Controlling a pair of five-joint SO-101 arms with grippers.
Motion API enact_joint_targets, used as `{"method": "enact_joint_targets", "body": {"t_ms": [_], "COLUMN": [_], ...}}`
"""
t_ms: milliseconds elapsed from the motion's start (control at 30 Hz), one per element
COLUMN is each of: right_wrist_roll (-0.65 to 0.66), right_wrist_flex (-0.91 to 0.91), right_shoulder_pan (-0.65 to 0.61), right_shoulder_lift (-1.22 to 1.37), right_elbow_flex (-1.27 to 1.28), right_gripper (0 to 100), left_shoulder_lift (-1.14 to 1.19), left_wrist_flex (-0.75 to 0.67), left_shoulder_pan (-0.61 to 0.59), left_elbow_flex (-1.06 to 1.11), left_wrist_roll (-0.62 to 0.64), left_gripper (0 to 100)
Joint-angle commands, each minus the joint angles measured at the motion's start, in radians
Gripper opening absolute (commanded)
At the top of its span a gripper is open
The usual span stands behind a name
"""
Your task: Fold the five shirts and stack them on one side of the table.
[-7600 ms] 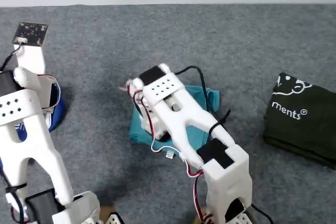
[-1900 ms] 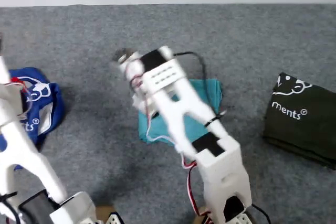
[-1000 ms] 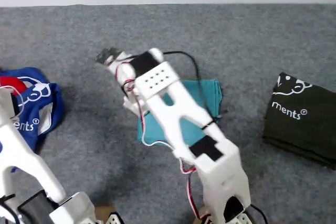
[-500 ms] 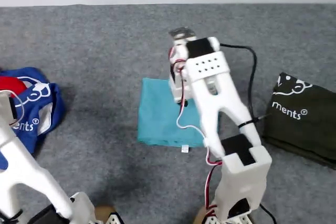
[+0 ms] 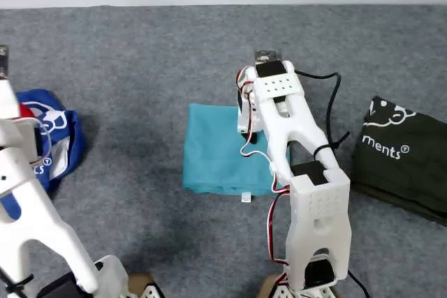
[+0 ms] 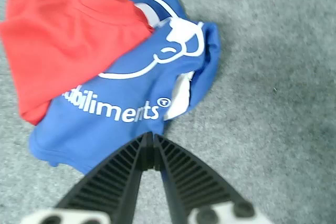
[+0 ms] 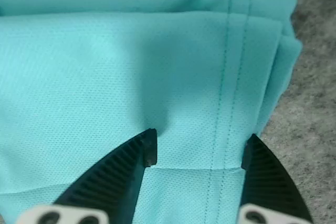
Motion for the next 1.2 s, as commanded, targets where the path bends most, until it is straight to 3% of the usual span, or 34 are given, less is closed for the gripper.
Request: {"method": "enact_joint_targets", "body": {"t_ms": [0,267,733,800,933,1000,1167], "right_wrist_roll": [-0.012,-0.011,-0.014,-0.008,0.089,0.141,0.157], "right_wrist_flex": [-0.004,0.074,0.01,0.025,0.047,0.084,0.137], "right_shoulder_pan": [0.038,0.07,0.067,0.064,0.064,0.068,0.093], "right_shoulder_lift": [-0.008,-0.039,0.151,0.16,0.16,0.159,0.145], "right_elbow_flex": [-0.049,-0.115,-0.115,-0.115,-0.132,-0.144,-0.239], "right_gripper": [26.6,26.6,26.2,22.2,0.1,4.6,0.9], "left_shoulder_lift": [-0.028,-0.028,-0.029,-0.029,-0.029,-0.029,-0.029], "left_wrist_flex": [-0.038,-0.038,-0.038,-0.038,-0.038,-0.038,-0.038], "left_shoulder_pan": [0.009,0.009,0.009,0.009,0.009,0.009,0.009], "left_elbow_flex": [0.035,0.047,0.042,0.042,0.042,0.042,0.042], "left_wrist_roll": [0.011,0.008,0.006,0.006,0.006,0.006,0.006], "left_gripper": [0,0,0,0,0,0,0]}}
